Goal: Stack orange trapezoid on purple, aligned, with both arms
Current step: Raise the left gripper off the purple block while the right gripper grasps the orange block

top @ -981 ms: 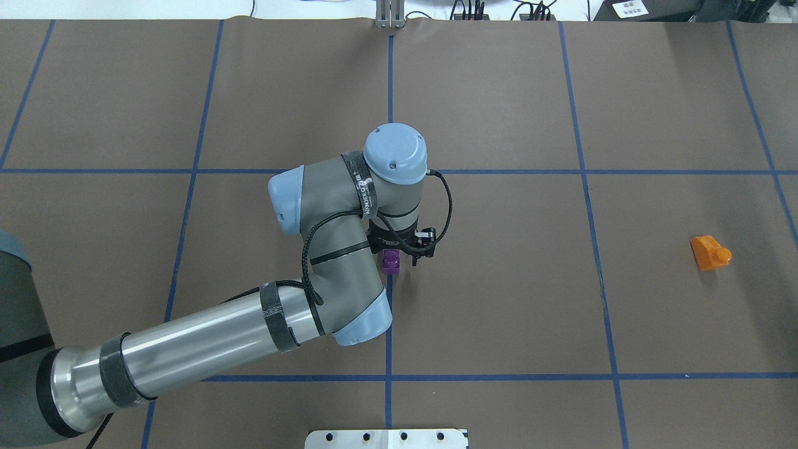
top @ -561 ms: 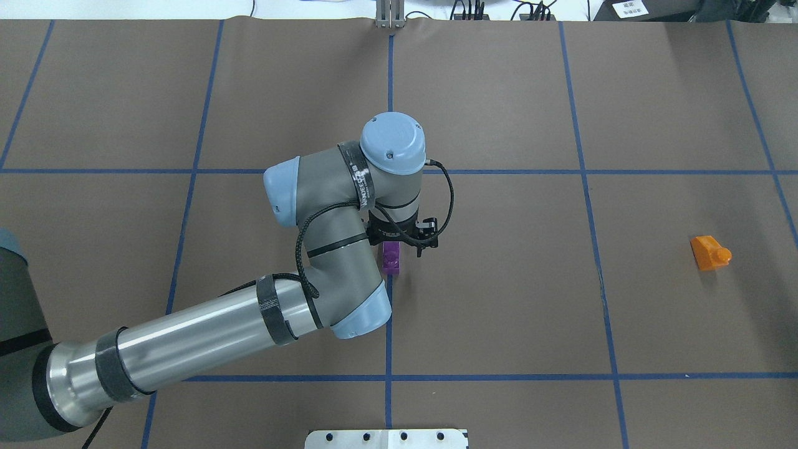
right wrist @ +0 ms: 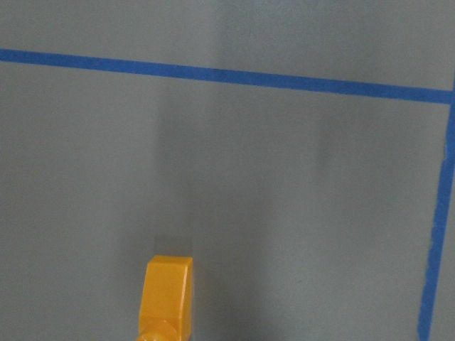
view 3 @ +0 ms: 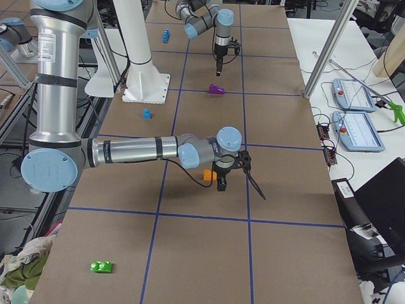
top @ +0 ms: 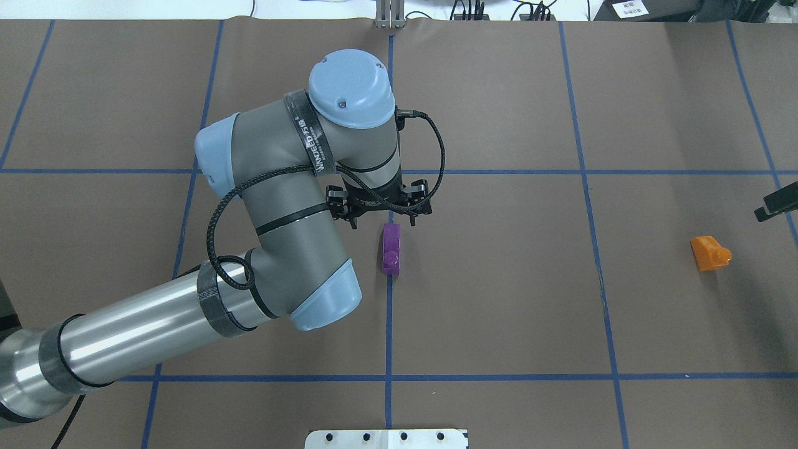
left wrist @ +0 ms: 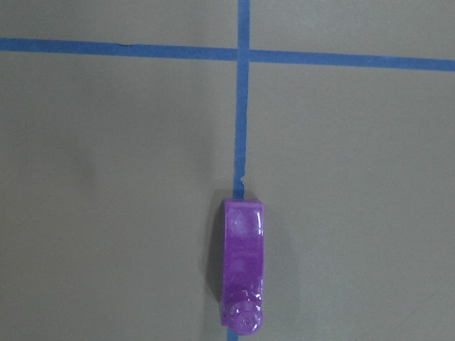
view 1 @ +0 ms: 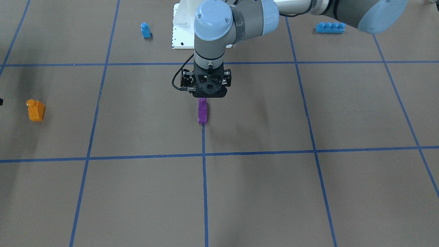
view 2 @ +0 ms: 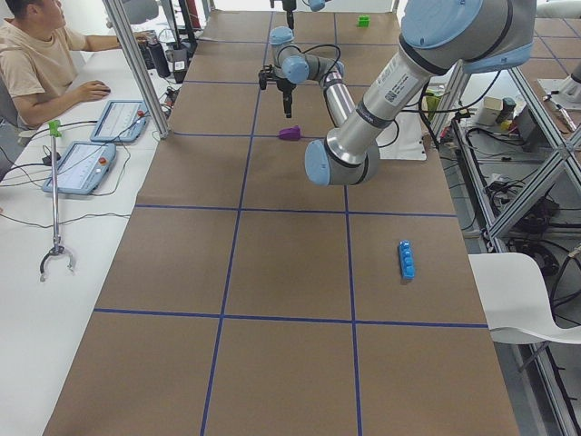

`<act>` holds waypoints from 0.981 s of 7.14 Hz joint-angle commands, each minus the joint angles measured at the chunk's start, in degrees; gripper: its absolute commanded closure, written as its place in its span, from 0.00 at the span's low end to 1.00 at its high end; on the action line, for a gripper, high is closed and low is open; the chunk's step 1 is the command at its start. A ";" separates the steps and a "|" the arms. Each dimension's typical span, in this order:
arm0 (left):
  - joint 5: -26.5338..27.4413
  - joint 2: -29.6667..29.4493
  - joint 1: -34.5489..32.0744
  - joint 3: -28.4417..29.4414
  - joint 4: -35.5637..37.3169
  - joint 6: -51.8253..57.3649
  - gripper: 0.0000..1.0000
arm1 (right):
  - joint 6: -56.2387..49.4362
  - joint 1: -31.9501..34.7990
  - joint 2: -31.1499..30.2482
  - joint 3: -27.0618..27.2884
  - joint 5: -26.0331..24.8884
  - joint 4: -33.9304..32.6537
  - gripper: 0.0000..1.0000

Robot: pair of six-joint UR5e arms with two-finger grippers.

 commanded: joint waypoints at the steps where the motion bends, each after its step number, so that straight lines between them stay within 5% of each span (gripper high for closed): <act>1: -0.10 4.23 -0.23 -5.41 0.13 -0.62 0.00 | 13.11 -7.49 -0.93 -0.59 -4.63 10.91 0.00; 7: 1.04 7.61 -0.32 -7.91 -0.14 -1.41 0.00 | 12.71 -14.72 -1.64 -2.42 -7.80 11.13 0.01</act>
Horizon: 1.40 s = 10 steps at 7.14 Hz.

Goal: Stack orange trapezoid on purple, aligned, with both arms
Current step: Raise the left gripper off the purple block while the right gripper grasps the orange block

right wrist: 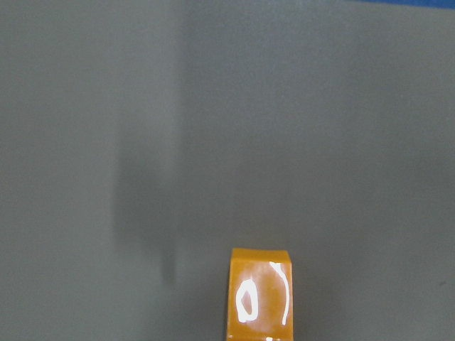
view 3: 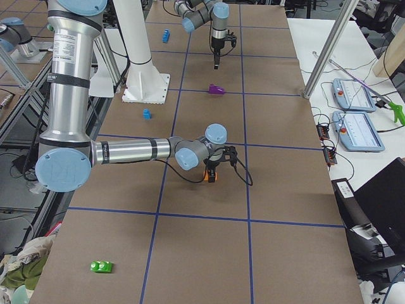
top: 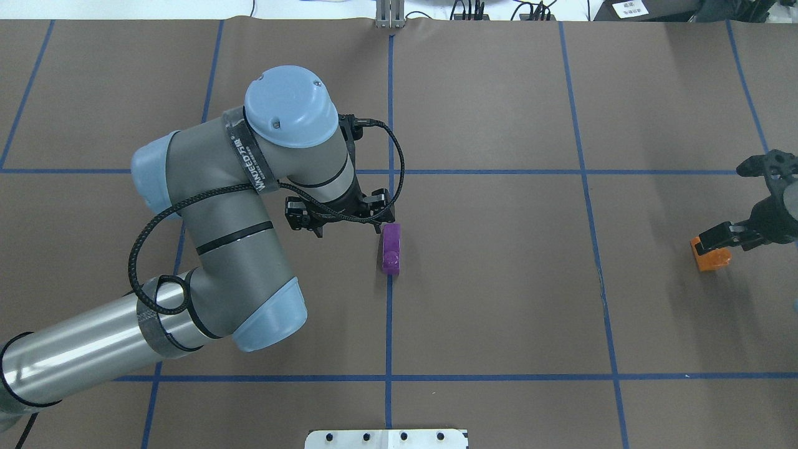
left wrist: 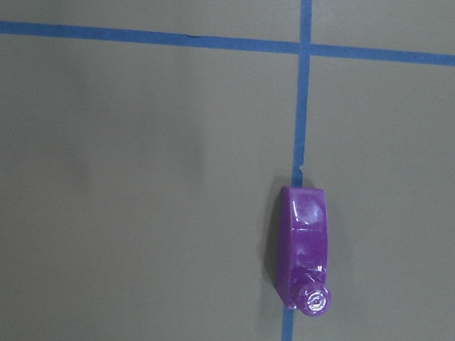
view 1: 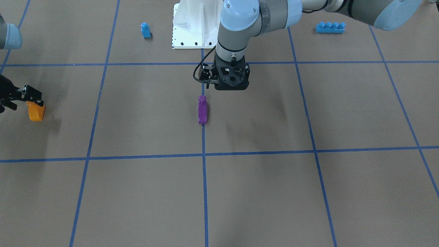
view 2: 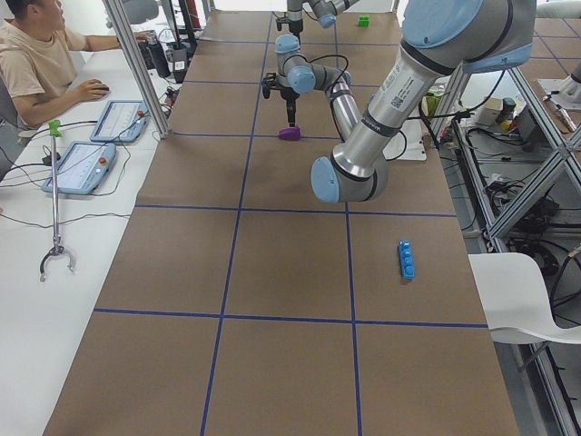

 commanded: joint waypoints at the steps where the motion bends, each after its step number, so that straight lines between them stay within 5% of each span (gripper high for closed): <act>1: 0.02 0.03 -0.03 0.03 0.01 -0.14 0.00 | -0.28 -1.80 -0.05 -1.94 -1.84 0.81 0.01; 2: -0.06 -0.06 0.06 0.03 0.09 -0.40 0.00 | -0.37 -1.80 0.12 -2.82 -1.75 1.26 0.06; 3: 0.02 -0.06 0.06 0.03 0.09 -0.75 0.00 | -0.28 -1.88 0.12 -3.09 -1.49 1.26 0.27; 4: 0.02 -0.06 -0.03 -0.06 0.01 -0.75 0.00 | -0.28 -2.06 0.56 -3.18 -1.40 1.17 0.82; 5: 0.02 0.02 -0.03 -0.06 0.09 -0.75 0.00 | -0.28 -2.06 0.56 -3.10 -0.88 1.17 1.00; 8: -0.15 0.03 -0.47 -1.63 0.09 -0.84 0.00 | 0.33 -0.57 1.61 1.54 2.64 -1.10 1.00; 10: -0.06 5.96 -1.00 -7.57 0.01 -0.84 0.00 | 3.38 -0.56 9.39 8.90 1.16 -14.91 1.00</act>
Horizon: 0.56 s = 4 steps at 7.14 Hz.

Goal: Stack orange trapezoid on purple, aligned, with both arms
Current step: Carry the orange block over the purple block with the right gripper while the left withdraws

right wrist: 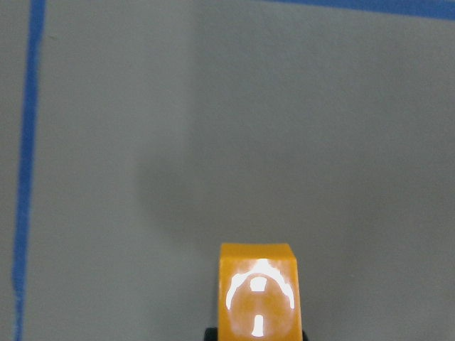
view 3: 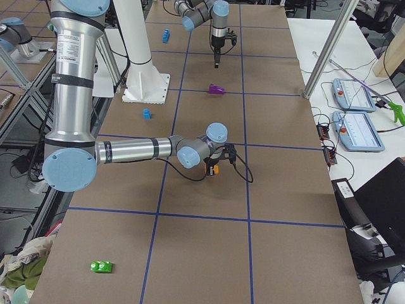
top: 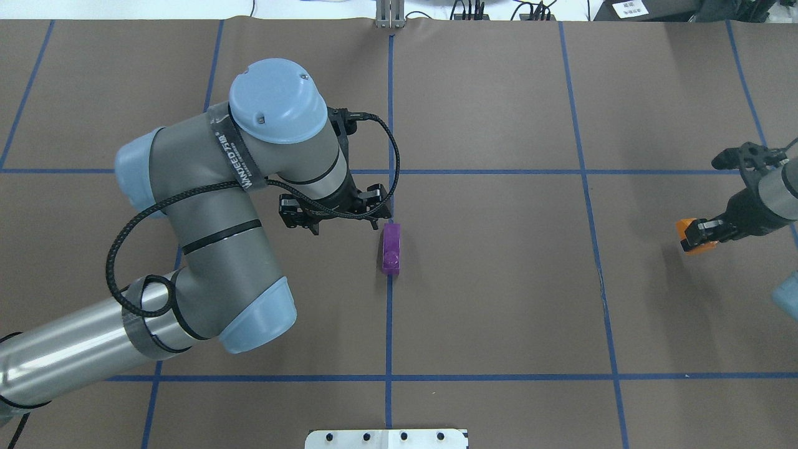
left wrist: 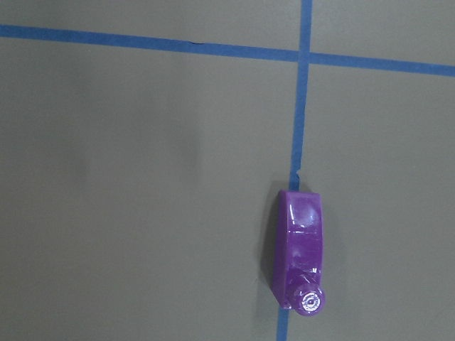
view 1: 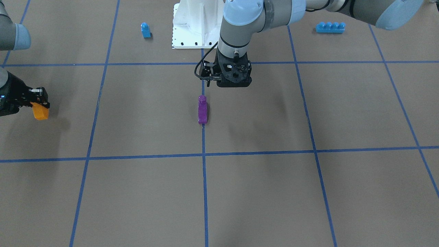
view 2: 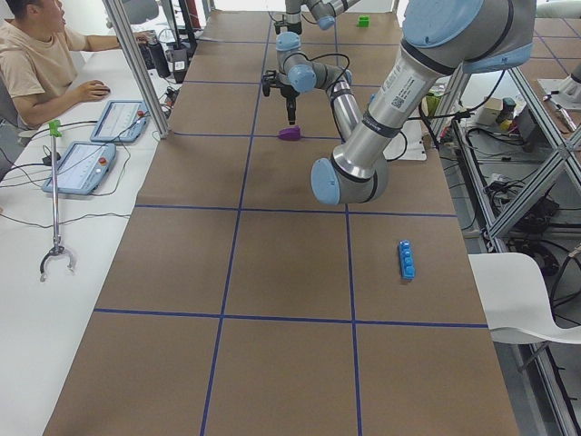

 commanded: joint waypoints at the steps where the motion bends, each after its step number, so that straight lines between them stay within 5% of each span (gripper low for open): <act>1: 0.05 12.96 -0.42 -10.86 -2.03 0.63 0.00 | 6.36 -1.84 10.21 7.37 -2.06 -15.21 1.00; 4: 0.48 20.16 -2.35 -13.30 -3.11 -0.41 0.00 | 28.55 -16.03 25.15 8.28 -10.37 -20.43 1.00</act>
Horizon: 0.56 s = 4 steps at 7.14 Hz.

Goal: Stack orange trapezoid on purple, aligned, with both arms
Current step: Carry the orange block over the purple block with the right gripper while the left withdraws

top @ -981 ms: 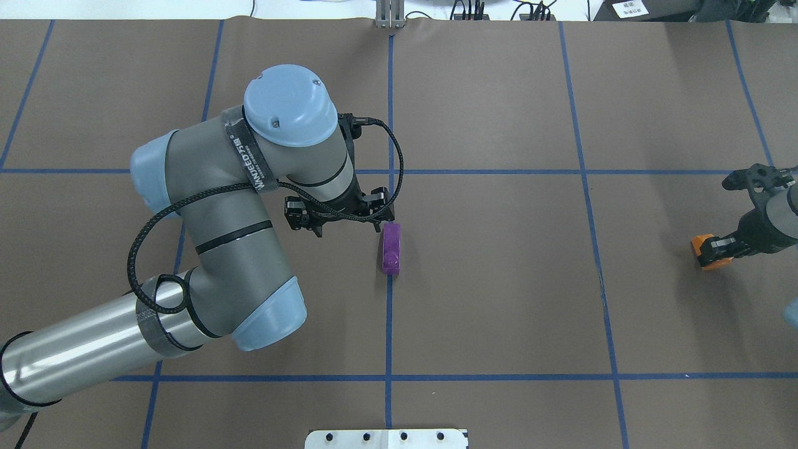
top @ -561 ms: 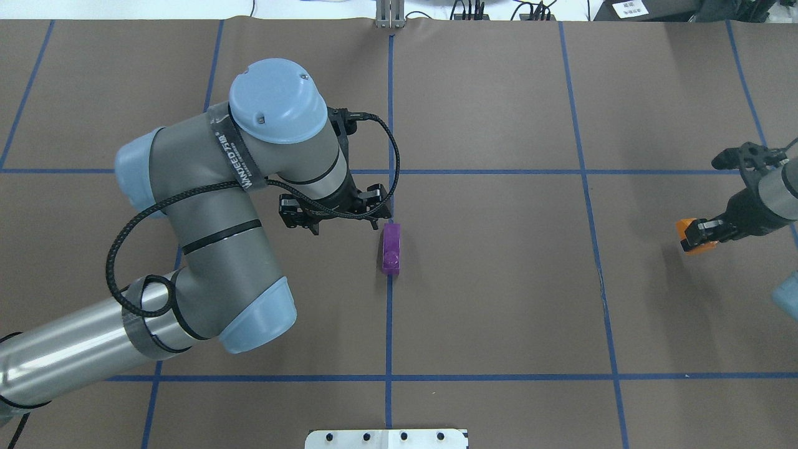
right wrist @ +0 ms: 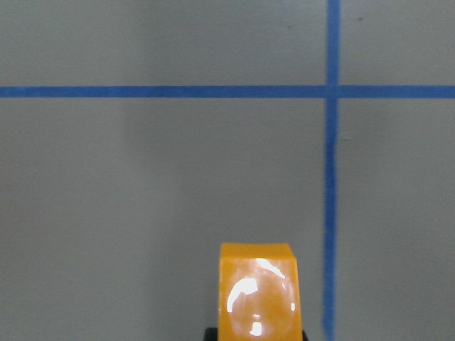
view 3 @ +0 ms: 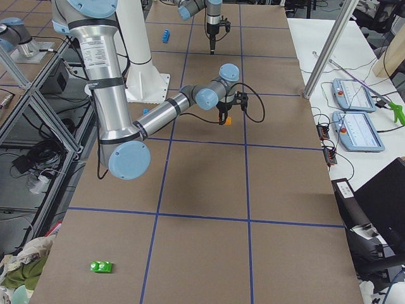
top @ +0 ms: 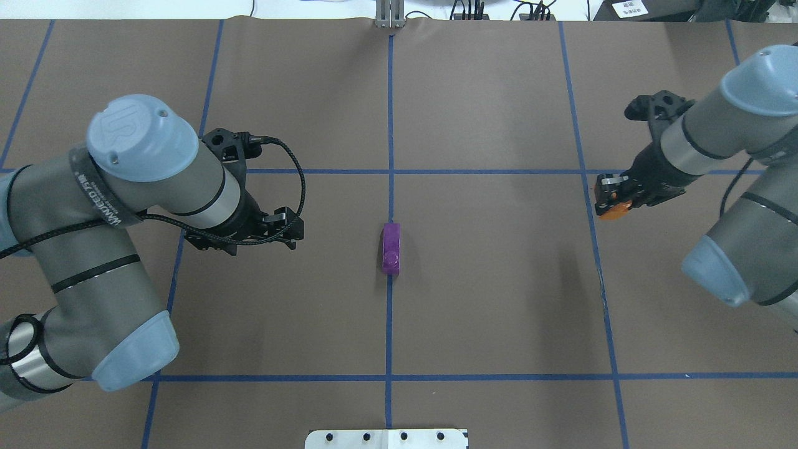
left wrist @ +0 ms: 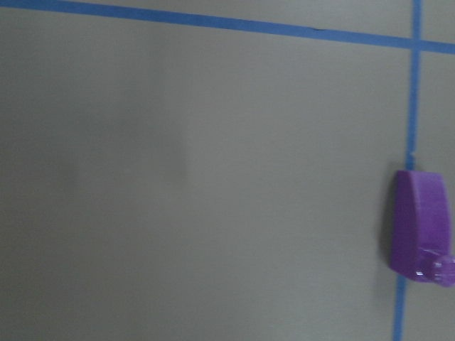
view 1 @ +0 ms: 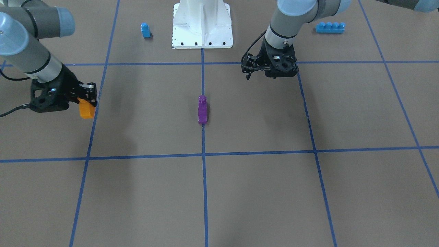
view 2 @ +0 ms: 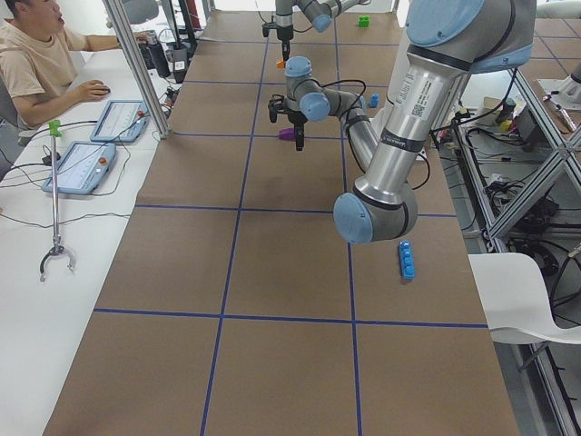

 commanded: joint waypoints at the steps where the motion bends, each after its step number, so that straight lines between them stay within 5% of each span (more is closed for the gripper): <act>1: 0.25 4.73 -0.92 -2.05 -0.60 -2.26 0.00 | 13.78 -11.44 14.64 -0.15 -8.67 -10.59 1.00; 4: 0.25 6.06 -1.97 -2.85 -0.87 3.21 0.00 | 20.24 -20.00 28.21 -9.60 -16.70 -13.57 1.00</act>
